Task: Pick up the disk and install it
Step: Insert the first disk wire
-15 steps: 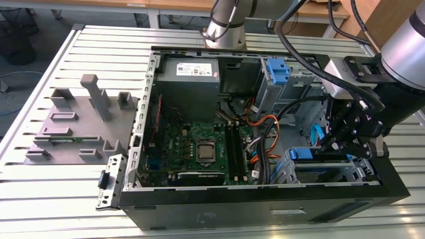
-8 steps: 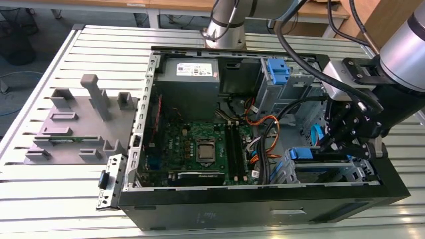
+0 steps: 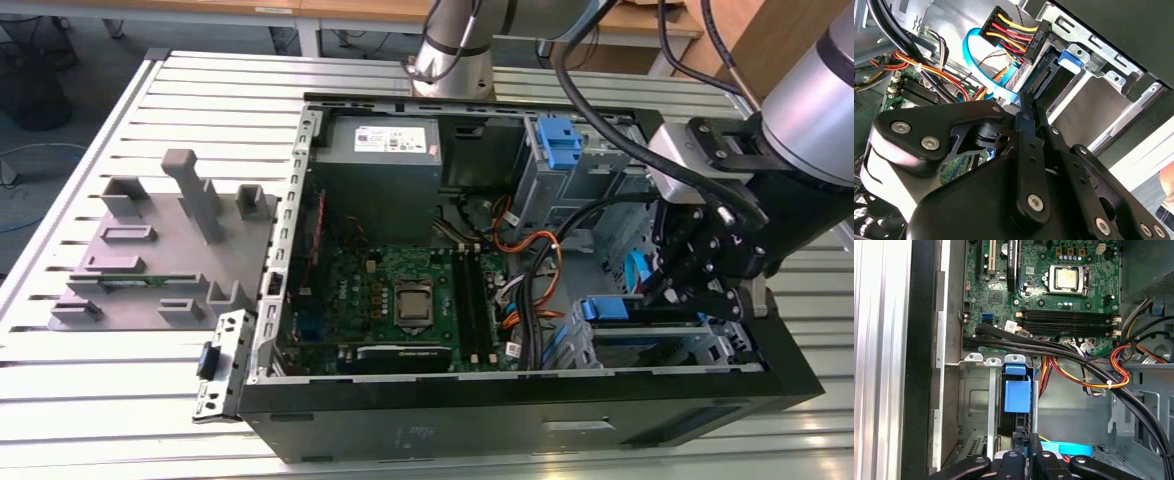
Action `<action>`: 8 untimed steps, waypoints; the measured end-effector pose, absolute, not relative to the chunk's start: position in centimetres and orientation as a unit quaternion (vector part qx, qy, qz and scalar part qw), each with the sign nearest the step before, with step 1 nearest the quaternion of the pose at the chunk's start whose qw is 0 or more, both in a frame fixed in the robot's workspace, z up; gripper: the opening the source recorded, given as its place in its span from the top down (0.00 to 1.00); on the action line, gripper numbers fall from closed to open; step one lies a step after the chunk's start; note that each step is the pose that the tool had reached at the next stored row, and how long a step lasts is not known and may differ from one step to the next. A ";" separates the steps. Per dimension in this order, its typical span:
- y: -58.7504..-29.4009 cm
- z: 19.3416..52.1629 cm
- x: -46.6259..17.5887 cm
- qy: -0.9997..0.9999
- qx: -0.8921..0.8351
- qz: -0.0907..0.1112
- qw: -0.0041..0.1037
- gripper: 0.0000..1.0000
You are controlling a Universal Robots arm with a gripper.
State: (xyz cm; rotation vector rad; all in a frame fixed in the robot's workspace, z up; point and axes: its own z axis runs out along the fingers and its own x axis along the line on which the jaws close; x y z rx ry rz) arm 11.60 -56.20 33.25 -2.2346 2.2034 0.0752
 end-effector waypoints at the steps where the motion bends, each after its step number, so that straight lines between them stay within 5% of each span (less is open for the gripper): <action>1: -56.2 33.2 11.6 0.702 -0.712 0.024 0.001 0.84; 8: -56.2 33.0 11.6 0.702 -0.712 0.024 0.001 0.84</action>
